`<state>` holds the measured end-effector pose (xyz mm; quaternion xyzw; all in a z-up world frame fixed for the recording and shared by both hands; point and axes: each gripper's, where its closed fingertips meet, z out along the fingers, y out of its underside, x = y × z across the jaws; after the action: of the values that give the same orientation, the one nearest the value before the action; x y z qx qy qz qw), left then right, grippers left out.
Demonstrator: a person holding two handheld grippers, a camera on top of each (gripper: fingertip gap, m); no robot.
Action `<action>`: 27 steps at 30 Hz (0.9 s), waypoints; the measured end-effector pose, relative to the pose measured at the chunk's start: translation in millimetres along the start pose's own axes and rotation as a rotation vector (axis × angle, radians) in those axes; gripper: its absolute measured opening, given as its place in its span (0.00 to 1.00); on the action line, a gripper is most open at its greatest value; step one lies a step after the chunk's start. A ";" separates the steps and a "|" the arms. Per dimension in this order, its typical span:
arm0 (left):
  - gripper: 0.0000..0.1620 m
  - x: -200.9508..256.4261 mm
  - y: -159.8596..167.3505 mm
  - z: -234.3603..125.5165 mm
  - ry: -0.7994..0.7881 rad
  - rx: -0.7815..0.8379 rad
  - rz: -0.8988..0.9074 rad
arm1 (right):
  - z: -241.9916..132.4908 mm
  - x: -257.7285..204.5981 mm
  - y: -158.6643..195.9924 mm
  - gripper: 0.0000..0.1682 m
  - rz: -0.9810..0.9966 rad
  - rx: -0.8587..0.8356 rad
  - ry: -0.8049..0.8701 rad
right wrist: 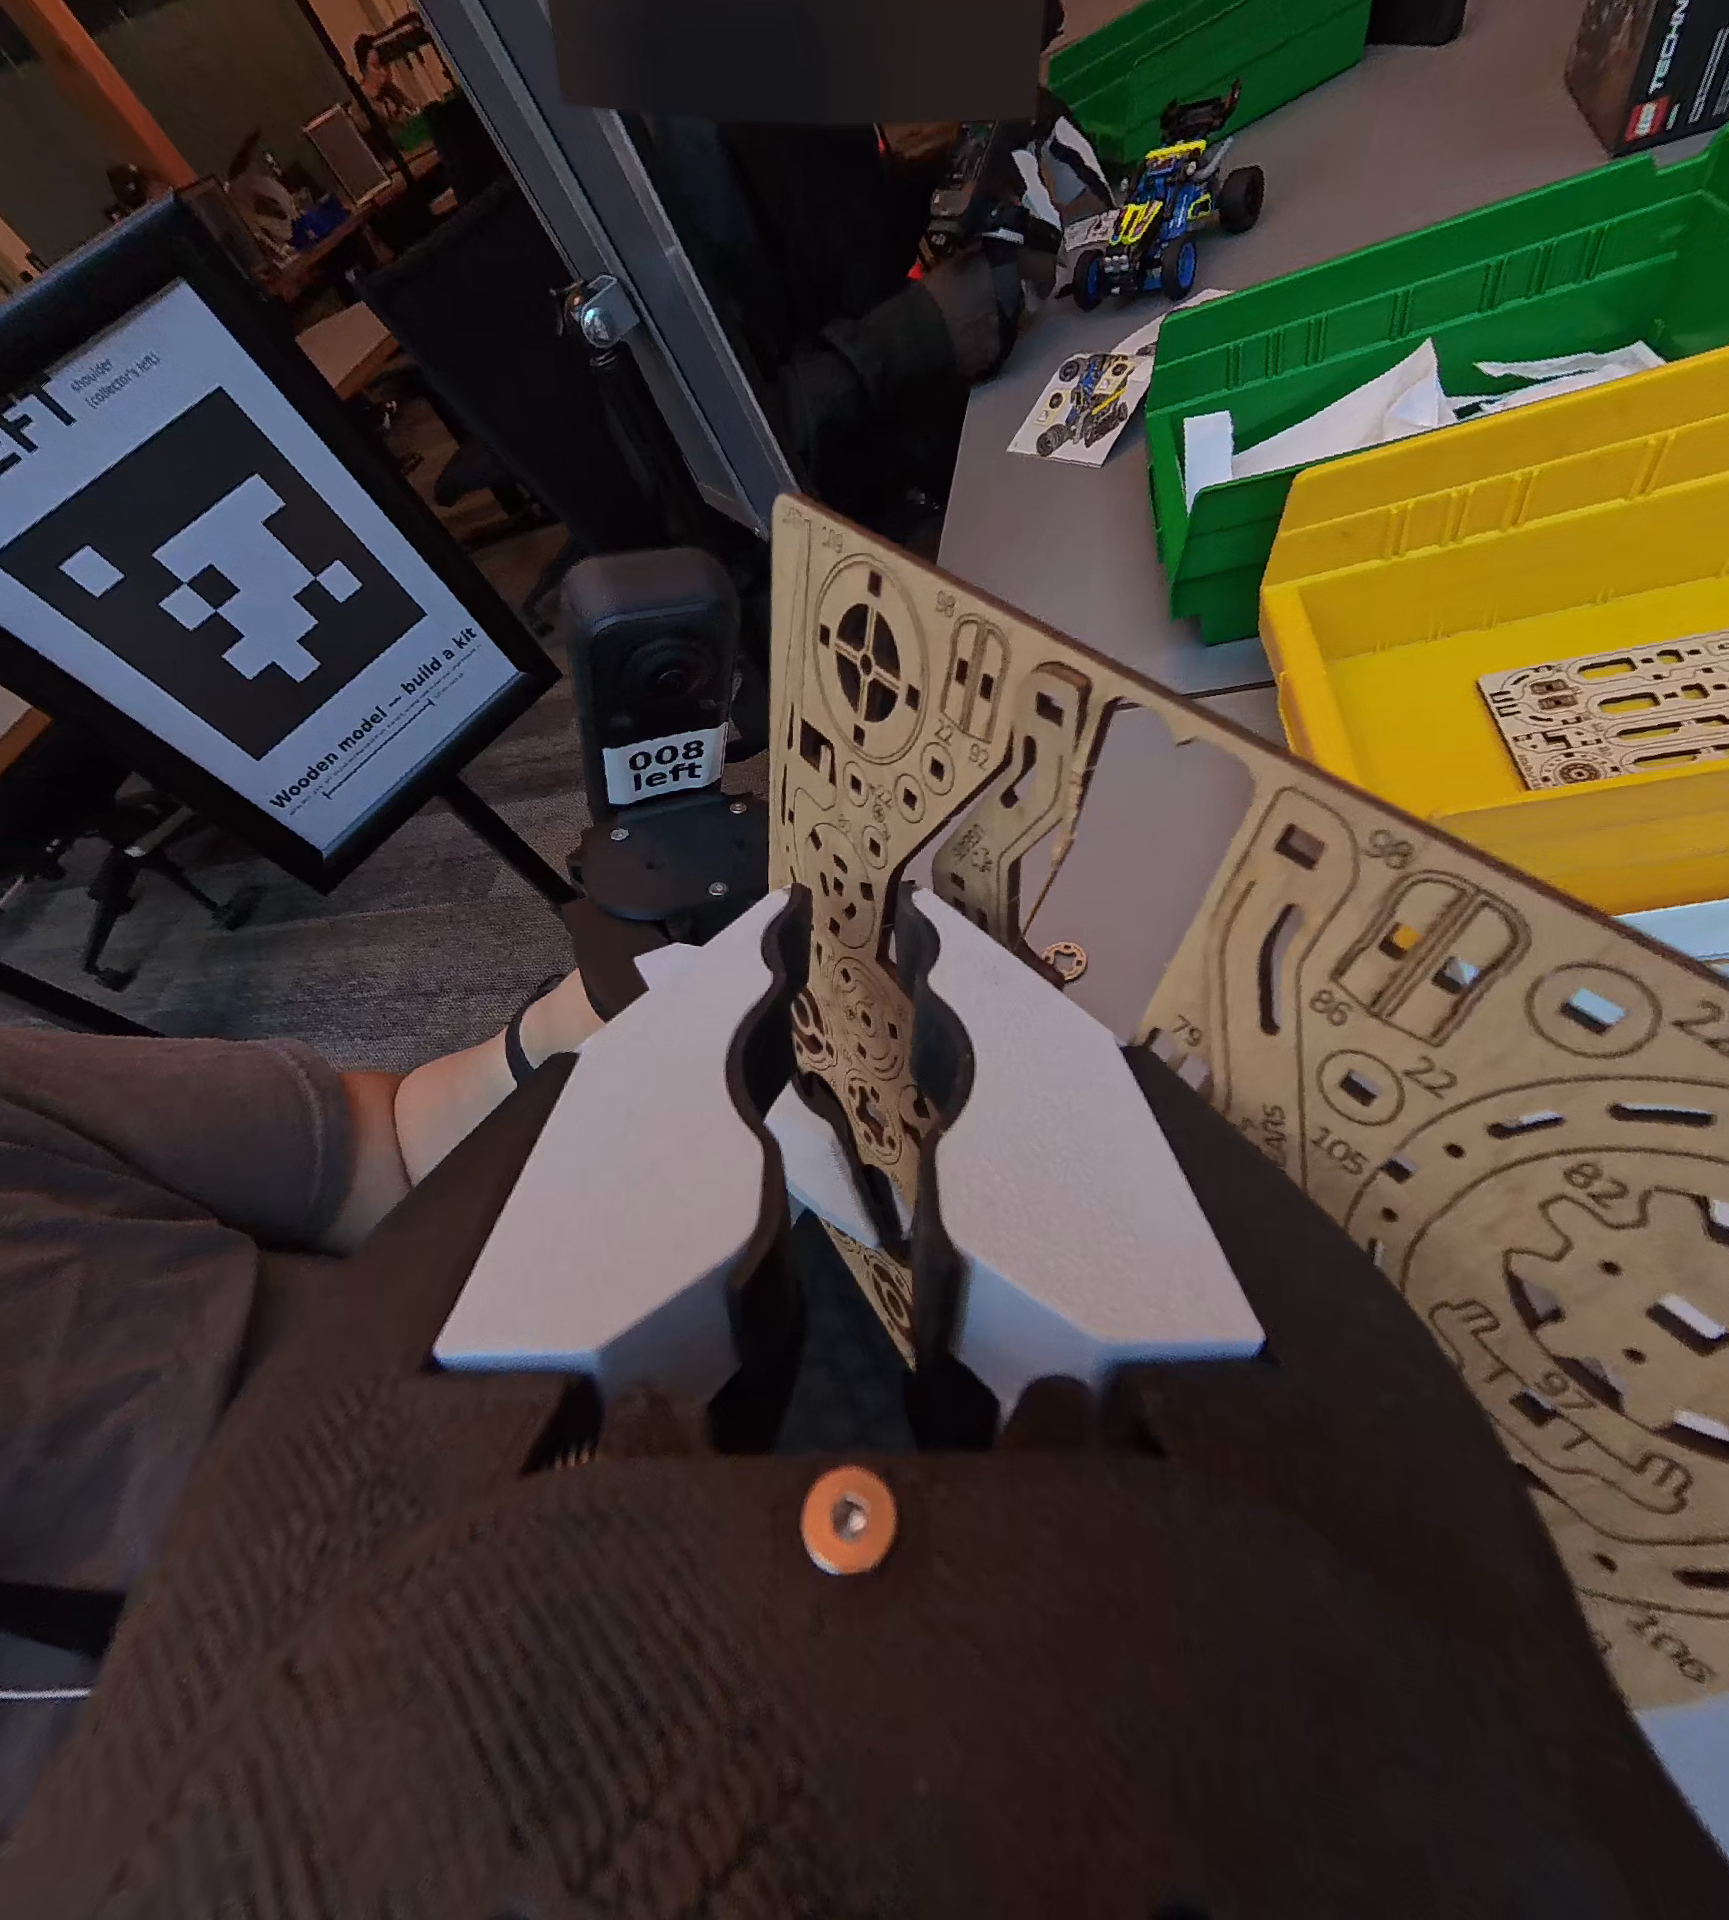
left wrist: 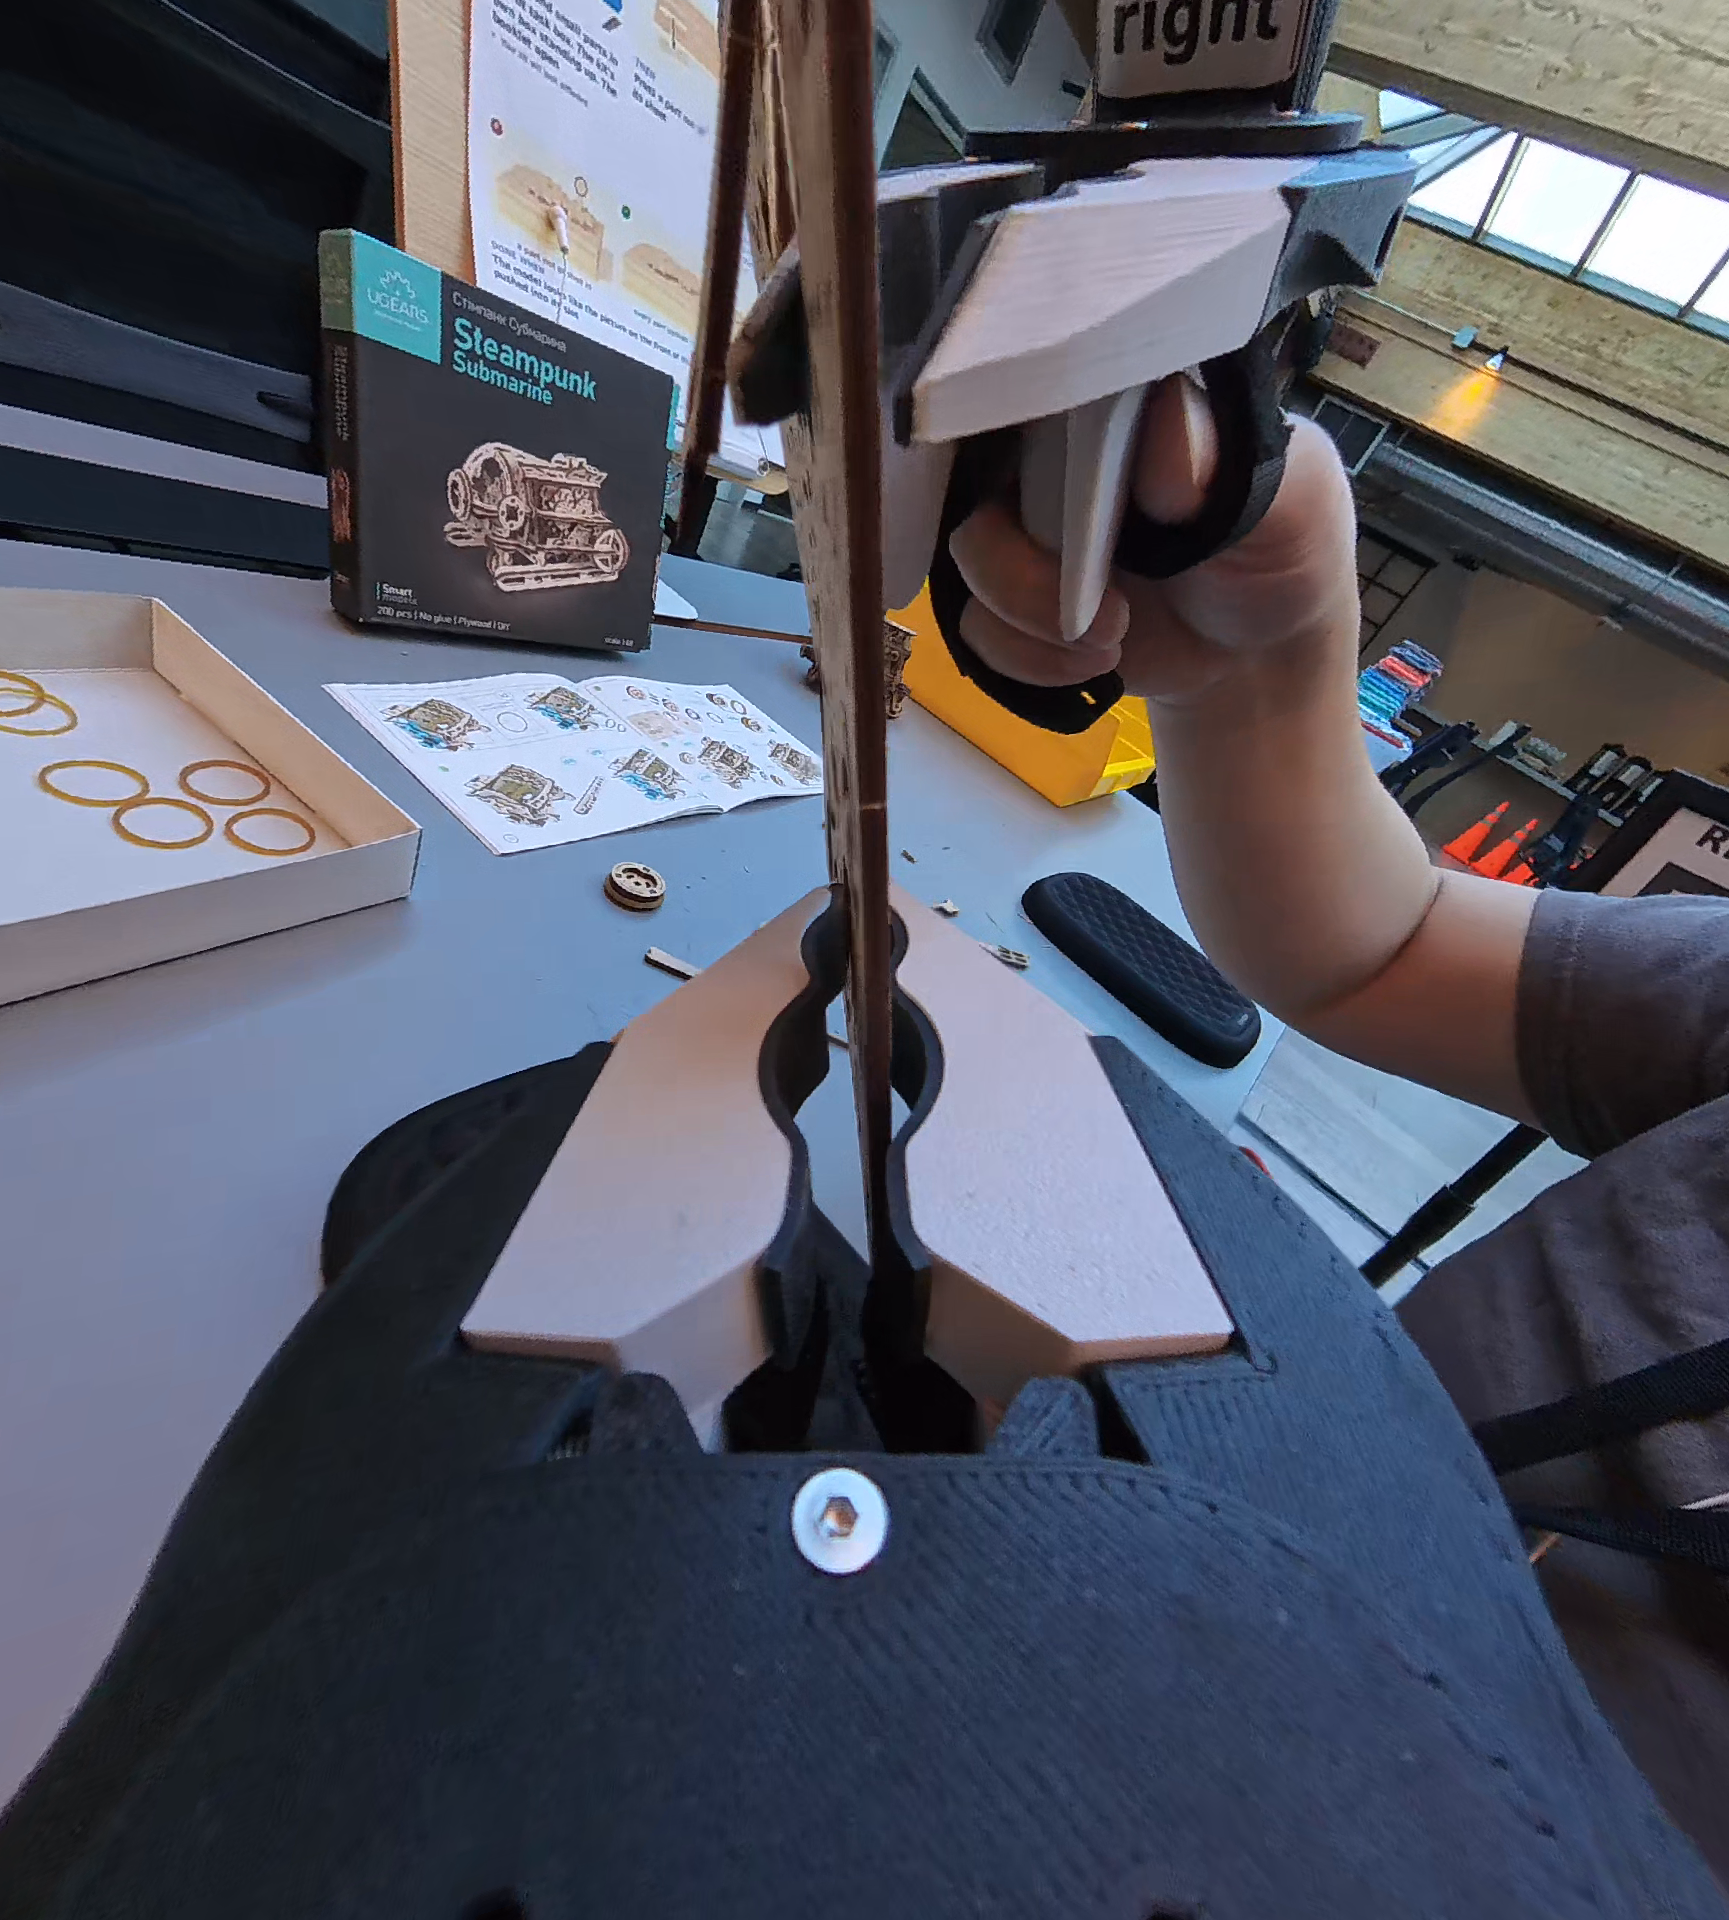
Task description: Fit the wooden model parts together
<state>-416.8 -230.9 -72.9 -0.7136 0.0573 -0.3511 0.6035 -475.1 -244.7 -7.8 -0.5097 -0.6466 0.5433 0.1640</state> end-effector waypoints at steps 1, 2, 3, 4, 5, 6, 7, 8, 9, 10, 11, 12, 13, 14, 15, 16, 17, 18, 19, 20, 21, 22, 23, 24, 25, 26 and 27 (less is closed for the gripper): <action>0.00 -0.5 0.4 0.3 -0.005 0.000 0.010 | -0.4 0.2 0.4 0.08 0.003 -0.002 0.004; 0.00 -0.2 0.8 0.9 -0.006 -0.002 0.016 | -0.6 1.7 0.8 0.05 0.002 -0.006 0.017; 0.00 -0.2 1.0 1.3 -0.006 -0.004 0.015 | -0.8 2.6 1.1 0.05 -0.004 -0.010 0.026; 0.00 0.1 0.7 1.6 -0.002 -0.003 0.012 | -1.2 2.7 1.0 0.05 -0.009 -0.012 0.031; 0.00 0.5 0.2 1.9 0.004 0.001 0.009 | -1.6 2.7 0.7 0.05 -0.012 -0.012 0.034; 0.00 0.7 0.1 2.3 0.009 0.005 0.005 | -1.8 3.0 0.8 0.05 -0.015 -0.014 0.039; 0.00 1.0 0.3 2.7 0.015 0.006 0.001 | -2.0 3.1 1.3 0.05 -0.018 -0.018 0.044; 0.00 1.3 0.3 3.0 0.022 0.008 -0.006 | -2.3 3.6 1.5 0.05 -0.023 -0.019 0.050; 0.00 1.5 0.0 3.0 0.027 0.013 -0.010 | -2.5 3.7 1.3 0.05 -0.031 -0.016 0.054; 0.00 1.5 0.1 3.0 0.029 0.015 -0.009 | -2.6 3.3 1.6 0.05 -0.033 -0.014 0.054; 0.00 1.1 0.7 3.0 0.029 0.014 -0.006 | -3.0 3.2 2.4 0.05 -0.031 -0.014 0.052; 0.01 0.9 1.0 2.8 0.027 0.014 -0.005 | -3.7 3.5 3.1 0.05 -0.030 -0.012 0.050; 0.03 1.0 0.3 2.2 0.027 0.020 -0.005 | -4.6 4.1 4.2 0.05 -0.025 -0.007 0.046; 0.07 1.5 -1.3 1.1 0.030 0.030 -0.010 | -5.6 4.8 5.4 0.05 -0.018 0.000 0.040; 0.11 1.7 -2.9 -0.6 0.035 0.039 -0.020 | -6.9 5.6 5.9 0.05 -0.008 0.014 0.032; 0.12 1.7 -3.7 -2.8 0.038 0.042 -0.027 | -8.3 6.7 6.4 0.05 0.006 0.030 0.024; 0.13 0.8 -4.7 -5.1 0.038 0.048 -0.031 | -9.5 8.1 7.2 0.05 0.021 0.045 0.016; 0.13 -1.0 -6.1 -7.4 0.028 0.056 -0.031 | -10.5 9.7 8.0 0.05 0.032 0.061 0.009; 0.14 -3.8 -6.6 -9.6 0.012 0.062 -0.028 | -11.2 11.6 8.9 0.05 0.040 0.076 0.004; 0.14 -6.5 -6.5 -11.4 -0.005 0.063 -0.022 | -11.7 13.5 9.8 0.05 0.046 0.088 0.000; 0.14 -8.1 -6.1 -13.0 -0.016 0.061 -0.015 | -11.9 14.7 10.8 0.05 0.051 0.098 -0.008; 0.14 -9.2 -5.6 -14.2 -0.023 0.060 -0.011 | -12.0 15.5 12.0 0.05 0.054 0.107 -0.015; 0.14 -9.9 -5.0 -15.2 -0.028 0.058 -0.010 | -12.2 17.1 13.8 0.05 0.056 0.112 -0.015; 0.15 -10.8 -3.8 -16.4 -0.034 0.051 -0.006 | -12.2 19.4 16.3 0.05 0.055 0.115 -0.009; 0.16 -12.3 -2.1 -17.8 -0.042 0.043 -0.003 | -12.2 21.7 19.6 0.05 0.049 0.113 0.000; 0.16 -13.9 -0.6 -19.7 -0.051 0.037 -0.001 | -11.8 24.0 23.9 0.05 0.041 0.108 0.012; 0.16 -15.5 0.7 -21.9 -0.059 0.035 0.001 | -11.4 26.2 28.4 0.05 0.035 0.102 0.023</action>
<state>-440.7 -241.2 -79.6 -0.7128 0.0336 -0.3307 0.6175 -463.8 -219.8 -37.4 -0.5183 -0.6071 0.5724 0.1876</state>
